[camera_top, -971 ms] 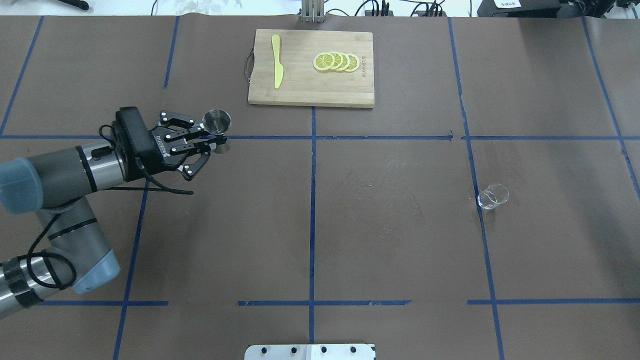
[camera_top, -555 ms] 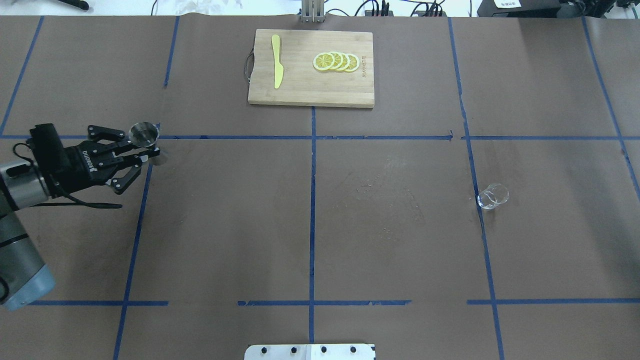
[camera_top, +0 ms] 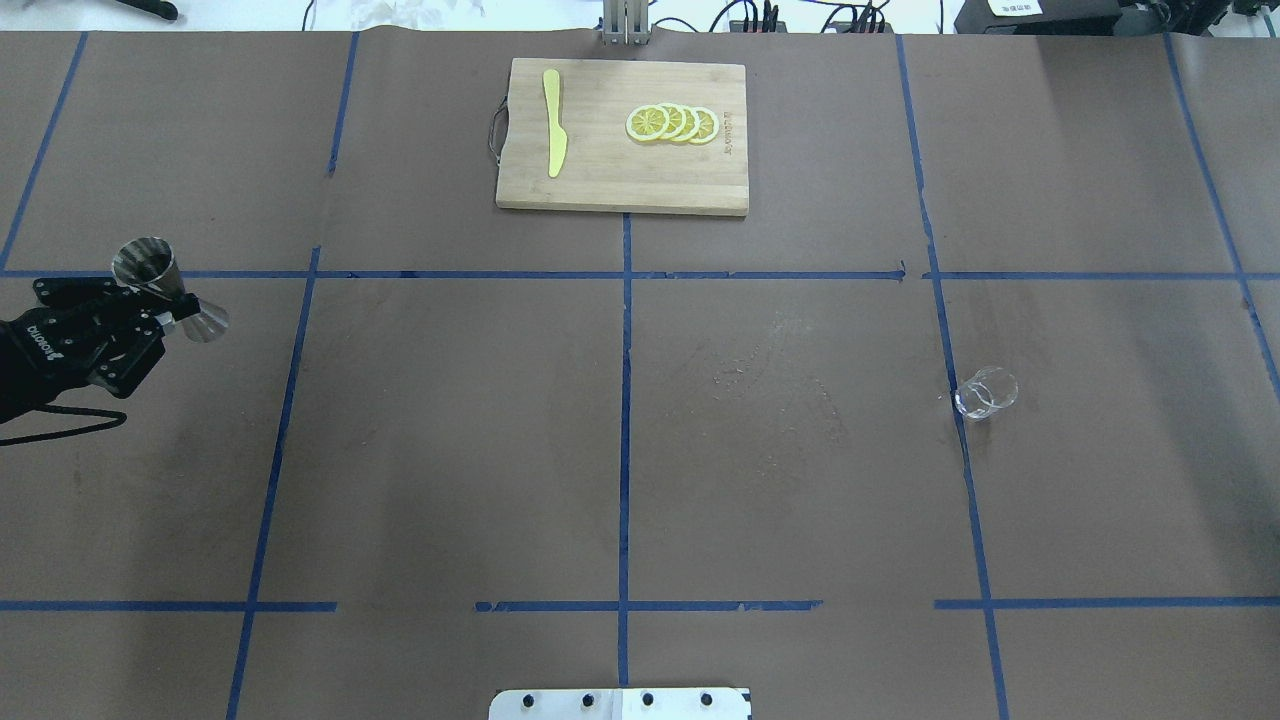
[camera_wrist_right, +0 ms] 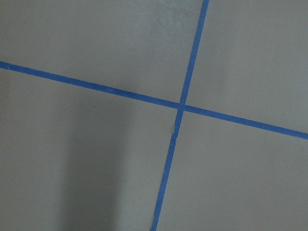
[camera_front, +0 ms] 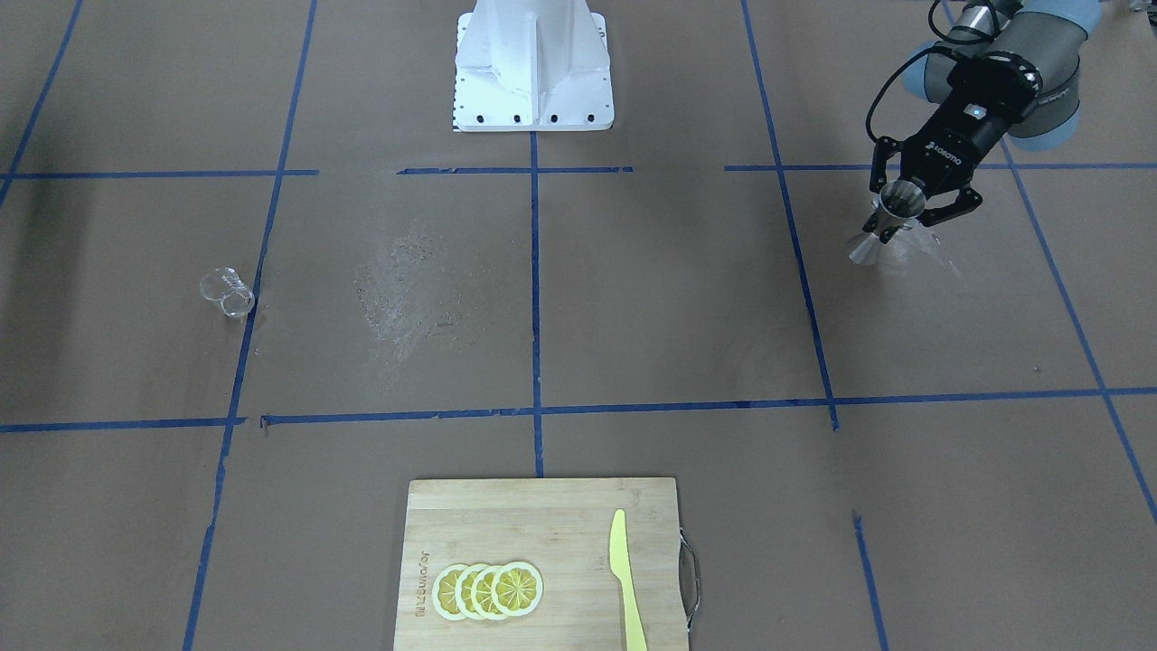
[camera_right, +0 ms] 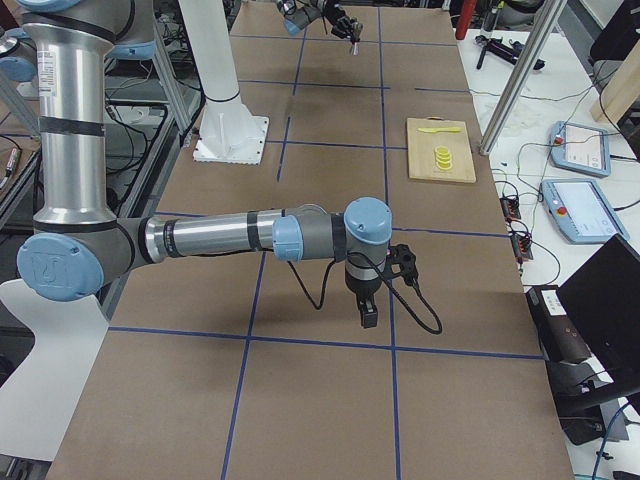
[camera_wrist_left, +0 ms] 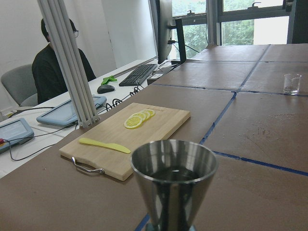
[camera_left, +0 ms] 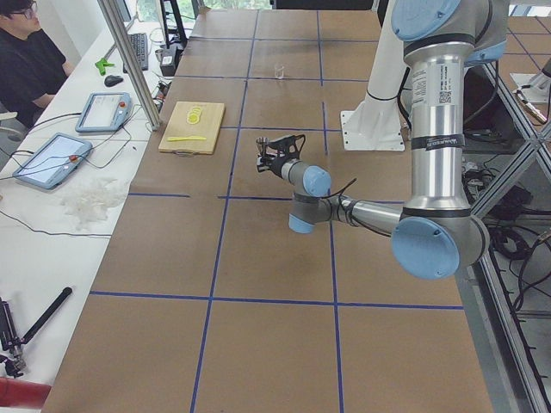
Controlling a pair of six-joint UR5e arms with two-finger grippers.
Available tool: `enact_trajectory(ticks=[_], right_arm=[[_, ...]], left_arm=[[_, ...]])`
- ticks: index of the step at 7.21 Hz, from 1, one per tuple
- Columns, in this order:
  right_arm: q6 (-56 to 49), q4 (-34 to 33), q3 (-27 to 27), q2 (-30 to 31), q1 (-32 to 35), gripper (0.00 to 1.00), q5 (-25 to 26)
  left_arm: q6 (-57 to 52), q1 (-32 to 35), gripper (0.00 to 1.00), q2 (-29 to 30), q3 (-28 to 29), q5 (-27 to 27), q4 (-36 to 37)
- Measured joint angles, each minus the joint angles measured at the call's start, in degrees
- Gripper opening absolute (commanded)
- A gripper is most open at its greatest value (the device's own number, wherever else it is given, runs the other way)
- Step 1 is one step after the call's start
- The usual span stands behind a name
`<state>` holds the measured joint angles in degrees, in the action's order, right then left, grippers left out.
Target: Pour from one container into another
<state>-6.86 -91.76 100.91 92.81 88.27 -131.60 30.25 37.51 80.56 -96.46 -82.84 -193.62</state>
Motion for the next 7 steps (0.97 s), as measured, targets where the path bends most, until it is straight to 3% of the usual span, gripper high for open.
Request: enact_trajectory(ticks=[2, 5, 7], right_arm=[[-0.03, 0.01, 0.04, 0.05, 0.16, 1.0, 0.0], [0.01, 0.01, -0.08, 0.01, 0.32, 1.0, 0.17], [0.01, 0.01, -0.1, 0.0, 0.44, 1.0, 0.13]], left_arm=[[3.24, -3.51, 0.0, -2.53, -0.07, 8.5, -1.22], [7.6, -18.4, 0.0, -3.27, 0.01, 31.3, -1.68], [7.96, -26.18, 0.0, -4.15, 1.36, 42.97, -1.44]])
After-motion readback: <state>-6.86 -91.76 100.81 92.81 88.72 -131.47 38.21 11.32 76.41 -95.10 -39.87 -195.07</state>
